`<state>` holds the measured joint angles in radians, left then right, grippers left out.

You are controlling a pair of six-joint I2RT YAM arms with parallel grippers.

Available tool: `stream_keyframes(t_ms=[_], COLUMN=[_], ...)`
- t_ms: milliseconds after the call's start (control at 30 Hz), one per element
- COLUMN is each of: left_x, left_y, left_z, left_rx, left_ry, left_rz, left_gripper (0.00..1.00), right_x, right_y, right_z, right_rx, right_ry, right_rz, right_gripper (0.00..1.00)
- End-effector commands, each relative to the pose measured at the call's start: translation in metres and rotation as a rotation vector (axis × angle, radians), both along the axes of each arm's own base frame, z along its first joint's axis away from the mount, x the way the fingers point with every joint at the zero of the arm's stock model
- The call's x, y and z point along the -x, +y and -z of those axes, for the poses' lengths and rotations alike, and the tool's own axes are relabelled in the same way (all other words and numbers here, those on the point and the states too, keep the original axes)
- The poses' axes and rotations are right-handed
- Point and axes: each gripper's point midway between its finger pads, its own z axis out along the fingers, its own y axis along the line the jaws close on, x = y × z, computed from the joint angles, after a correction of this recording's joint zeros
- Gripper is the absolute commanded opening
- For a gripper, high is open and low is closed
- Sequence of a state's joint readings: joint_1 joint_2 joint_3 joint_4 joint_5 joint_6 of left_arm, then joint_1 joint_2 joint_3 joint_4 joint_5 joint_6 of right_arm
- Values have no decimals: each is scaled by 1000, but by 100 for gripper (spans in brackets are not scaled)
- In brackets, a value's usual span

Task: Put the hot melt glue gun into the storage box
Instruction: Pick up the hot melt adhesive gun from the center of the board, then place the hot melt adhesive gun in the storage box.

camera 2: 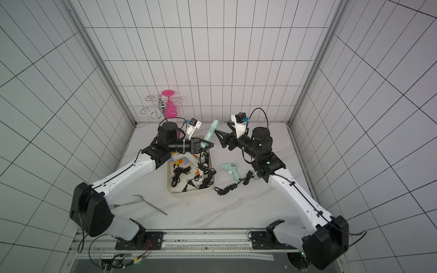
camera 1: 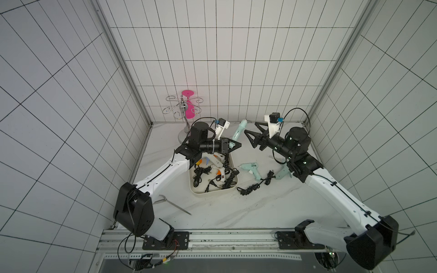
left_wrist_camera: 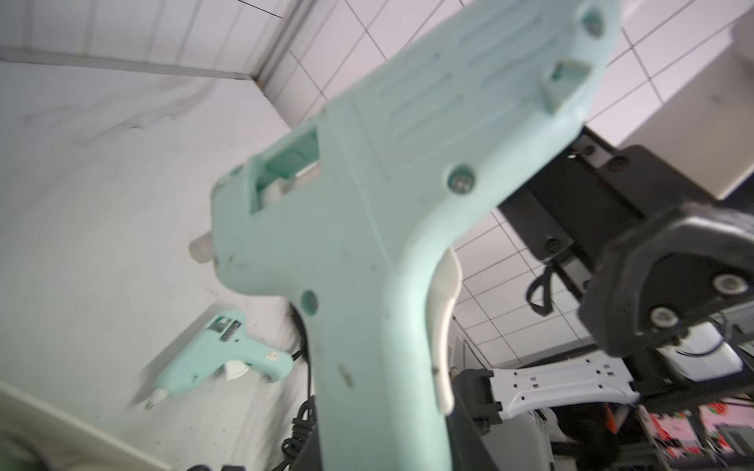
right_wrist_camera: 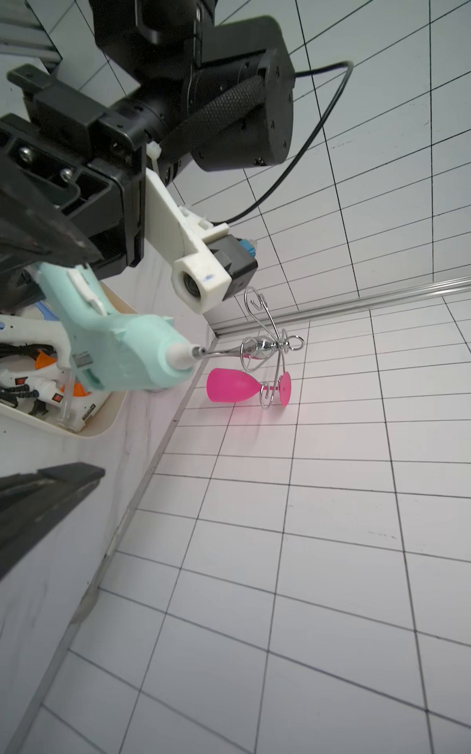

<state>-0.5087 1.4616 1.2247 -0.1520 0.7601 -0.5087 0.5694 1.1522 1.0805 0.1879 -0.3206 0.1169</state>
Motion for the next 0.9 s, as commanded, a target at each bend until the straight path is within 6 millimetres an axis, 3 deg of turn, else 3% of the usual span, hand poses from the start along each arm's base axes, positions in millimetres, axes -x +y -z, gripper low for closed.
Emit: stream_keyframes(t_ms=[0, 233, 333, 500, 600, 767, 867], left_x=[-15, -7, -5, 2, 4, -2, -10], left_y=[47, 110, 131, 134, 131, 116, 133], left_z=[14, -22, 7, 94, 133, 141, 114], left_rx=[-229, -285, -370, -502, -586, -670, -752], left_ry=[-78, -156, -86, 12, 28, -10, -61], left_rz=[-261, -575, -664, -706, -726, -734, -816], left_gripper=[0, 0, 0, 0, 0, 0, 0], right_x=[0, -1, -2, -8, -12, -11, -9], right_y=[-28, -42, -41, -42, -51, -62, -66], right_z=[-3, 21, 33, 57, 75, 100, 105], right_rx=[-9, 36, 46, 80, 114, 160, 169], right_ry=[2, 57, 85, 167, 209, 266, 280], right_rz=[131, 175, 170, 195, 253, 298, 302], right_gripper=[82, 82, 82, 82, 82, 82, 82])
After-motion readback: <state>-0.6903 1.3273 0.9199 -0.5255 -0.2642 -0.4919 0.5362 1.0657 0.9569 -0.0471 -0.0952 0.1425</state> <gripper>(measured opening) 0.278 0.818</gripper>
